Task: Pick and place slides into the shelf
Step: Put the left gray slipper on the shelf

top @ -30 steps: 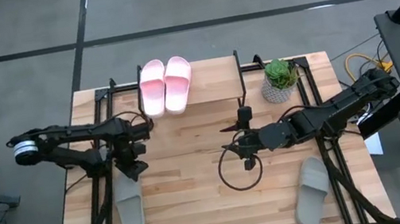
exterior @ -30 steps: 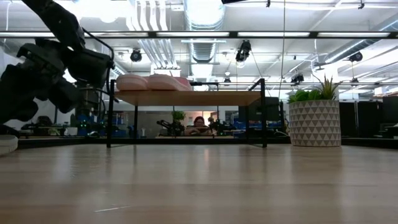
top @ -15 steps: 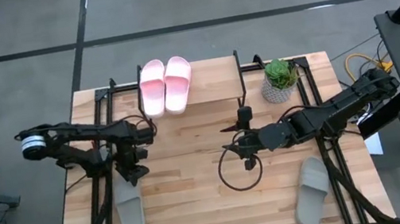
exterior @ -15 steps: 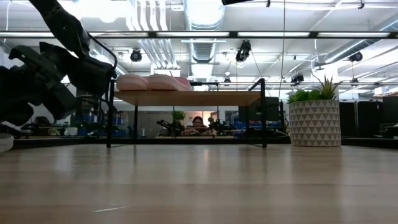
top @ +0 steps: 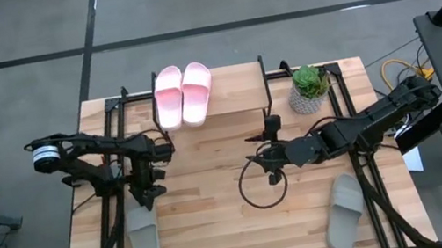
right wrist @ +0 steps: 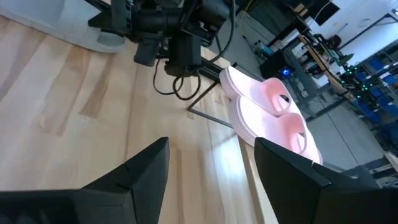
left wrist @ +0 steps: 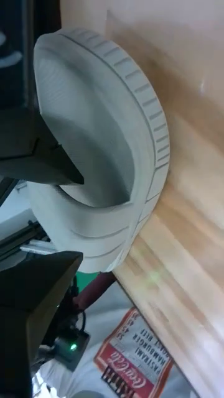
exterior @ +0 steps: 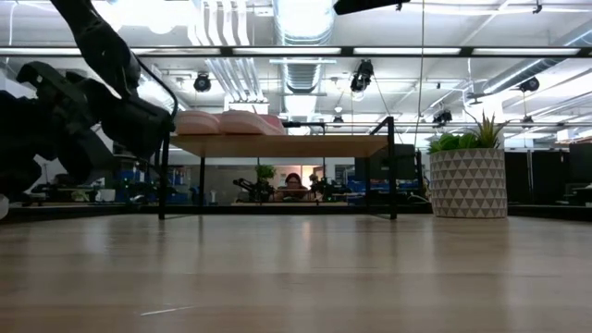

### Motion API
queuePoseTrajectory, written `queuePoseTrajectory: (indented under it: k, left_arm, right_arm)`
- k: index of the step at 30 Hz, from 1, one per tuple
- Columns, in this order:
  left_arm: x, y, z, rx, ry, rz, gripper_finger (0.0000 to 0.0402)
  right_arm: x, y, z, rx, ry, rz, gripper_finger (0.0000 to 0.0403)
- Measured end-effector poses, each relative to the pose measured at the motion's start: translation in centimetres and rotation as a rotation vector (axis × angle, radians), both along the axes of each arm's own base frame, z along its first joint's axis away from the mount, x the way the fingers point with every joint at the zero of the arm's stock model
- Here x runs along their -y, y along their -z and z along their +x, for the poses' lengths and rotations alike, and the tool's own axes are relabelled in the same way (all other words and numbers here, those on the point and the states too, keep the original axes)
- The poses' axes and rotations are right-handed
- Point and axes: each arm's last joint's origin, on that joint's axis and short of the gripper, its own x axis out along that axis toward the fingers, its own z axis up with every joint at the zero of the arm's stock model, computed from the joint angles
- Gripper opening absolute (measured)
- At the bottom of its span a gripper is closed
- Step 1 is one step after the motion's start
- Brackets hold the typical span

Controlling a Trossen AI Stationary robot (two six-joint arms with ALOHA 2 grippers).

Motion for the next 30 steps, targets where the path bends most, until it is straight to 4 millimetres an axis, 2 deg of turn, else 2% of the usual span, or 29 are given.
queuePoseTrajectory:
  k: [15, 23, 30]
  left_arm:
    - [0.1, 2.2, 0.5, -0.033, 0.049, -0.133, 0.0168]
    - [0.4, 2.5, 0.7, -0.011, 0.016, -0.229, 0.0144]
    - [0.5, 2.8, 0.8, -0.016, 0.02, -0.246, 0.0141]
  right_arm:
    - [0.0, 0.0, 0.0, 0.0, 0.0, 0.0, 0.0226]
    - [0.0, 0.0, 0.0, -0.004, 0.0, -0.001, 0.0226]
    - [0.0, 0.0, 0.0, -0.005, 0.0, -0.001, 0.0226]
